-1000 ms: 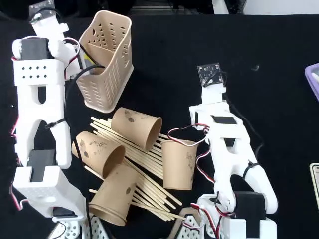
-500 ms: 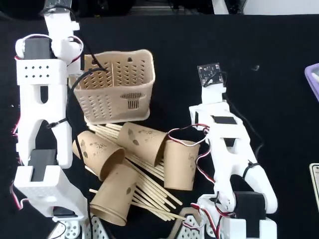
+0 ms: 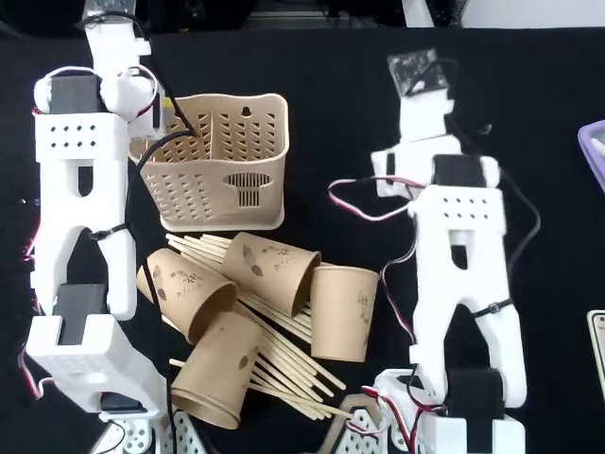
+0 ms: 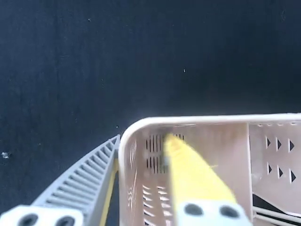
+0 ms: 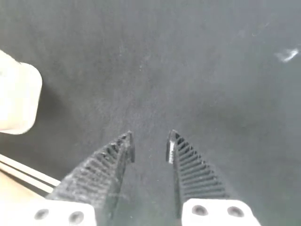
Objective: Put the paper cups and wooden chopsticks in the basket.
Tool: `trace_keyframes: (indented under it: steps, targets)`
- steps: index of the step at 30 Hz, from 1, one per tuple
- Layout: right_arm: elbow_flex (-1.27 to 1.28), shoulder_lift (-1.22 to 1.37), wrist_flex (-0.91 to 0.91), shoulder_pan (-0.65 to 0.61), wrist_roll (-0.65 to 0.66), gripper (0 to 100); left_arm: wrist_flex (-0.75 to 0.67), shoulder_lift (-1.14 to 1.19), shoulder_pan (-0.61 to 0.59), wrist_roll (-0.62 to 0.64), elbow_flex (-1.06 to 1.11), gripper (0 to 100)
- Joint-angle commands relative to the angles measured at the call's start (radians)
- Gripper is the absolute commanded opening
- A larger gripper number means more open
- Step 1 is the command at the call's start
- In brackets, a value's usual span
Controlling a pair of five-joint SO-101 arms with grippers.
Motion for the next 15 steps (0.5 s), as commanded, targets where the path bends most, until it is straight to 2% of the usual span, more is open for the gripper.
trace_keyframes:
  steps: [1,9,15]
  targets:
    - [-0.091,-0.067,0.049,0.006,-0.002,13.1,-0.009,-0.034,0.010,-0.012,-0.116,23]
    - [-0.163,-0.068,0.146,0.005,-0.005,15.0,0.132,-0.023,0.012,-0.012,-0.259,23]
    - [-0.220,-0.068,0.255,0.012,-0.002,23.4,0.075,-0.026,0.010,-0.012,-0.114,23]
